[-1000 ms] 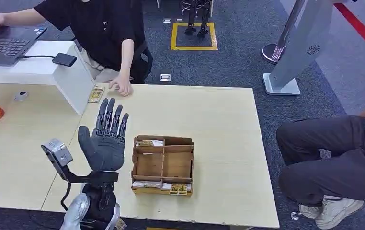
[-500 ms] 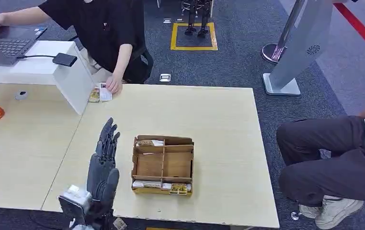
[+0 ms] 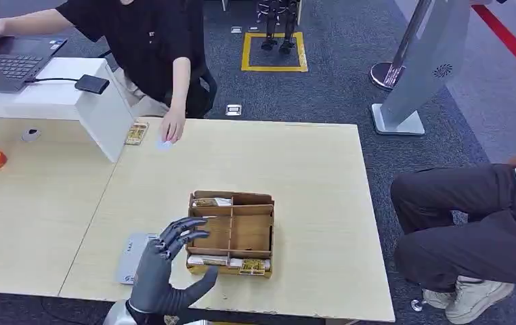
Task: Pass the card to the sensor for recognition and then transmit it.
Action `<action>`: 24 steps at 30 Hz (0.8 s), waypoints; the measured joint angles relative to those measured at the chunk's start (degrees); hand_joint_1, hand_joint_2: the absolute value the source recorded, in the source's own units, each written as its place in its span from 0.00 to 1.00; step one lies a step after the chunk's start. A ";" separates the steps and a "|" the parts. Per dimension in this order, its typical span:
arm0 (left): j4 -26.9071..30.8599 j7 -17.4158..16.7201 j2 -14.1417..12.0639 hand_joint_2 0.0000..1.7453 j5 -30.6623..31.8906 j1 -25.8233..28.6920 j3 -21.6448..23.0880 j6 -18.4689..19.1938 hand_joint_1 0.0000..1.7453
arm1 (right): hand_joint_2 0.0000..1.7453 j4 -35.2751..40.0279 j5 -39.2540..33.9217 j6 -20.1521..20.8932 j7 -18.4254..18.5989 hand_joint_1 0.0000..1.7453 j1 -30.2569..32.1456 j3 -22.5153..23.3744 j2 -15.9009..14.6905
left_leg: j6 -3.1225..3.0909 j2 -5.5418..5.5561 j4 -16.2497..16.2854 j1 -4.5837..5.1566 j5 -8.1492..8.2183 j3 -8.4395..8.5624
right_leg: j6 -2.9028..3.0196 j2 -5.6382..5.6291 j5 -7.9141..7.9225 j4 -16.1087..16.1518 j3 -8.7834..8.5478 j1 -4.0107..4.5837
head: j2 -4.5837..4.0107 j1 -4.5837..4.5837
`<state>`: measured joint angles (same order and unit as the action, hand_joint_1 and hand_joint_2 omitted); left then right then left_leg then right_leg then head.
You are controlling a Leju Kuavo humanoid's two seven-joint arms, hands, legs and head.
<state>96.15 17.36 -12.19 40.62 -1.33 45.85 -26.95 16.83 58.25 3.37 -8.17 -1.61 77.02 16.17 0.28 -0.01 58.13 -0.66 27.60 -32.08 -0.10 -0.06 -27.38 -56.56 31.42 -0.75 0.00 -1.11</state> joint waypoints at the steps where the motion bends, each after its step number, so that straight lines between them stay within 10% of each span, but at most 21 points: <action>1: -0.29 -0.31 -0.64 1.00 1.15 -0.46 0.57 0.15 0.30 | 0.00 0.02 0.09 0.04 0.00 0.00 -0.01 0.02 0.00 | 0.00 0.00 0.00 0.00 0.00 0.00 | 0.00 0.00 0.00 0.00 0.00 0.00 | 0.00 0.00; 8: -2.89 -4.97 -4.67 1.00 10.44 -3.85 4.40 3.54 0.19 | 0.00 0.13 0.61 0.22 0.07 0.00 -0.09 0.02 -0.02 | 0.00 0.00 0.00 0.00 0.00 0.00 | 0.00 0.00 0.00 0.00 0.00 0.00 | 0.00 0.00; 24: -8.64 -10.30 -7.42 1.00 19.50 -7.44 9.21 6.21 0.34 | 0.00 0.13 1.01 0.66 0.44 0.00 -0.50 0.02 -0.02 | 0.00 0.00 0.00 0.00 0.00 0.00 | 0.00 0.00 0.00 0.00 0.00 0.00 | 0.00 0.00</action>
<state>87.51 7.06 -19.61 60.13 -8.77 55.06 -20.74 16.96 59.25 4.02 -7.74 -2.11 77.05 16.15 0.28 -0.02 58.13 -0.66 27.60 -32.08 -0.09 -0.06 -27.37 -56.56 31.42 -0.75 0.00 -1.11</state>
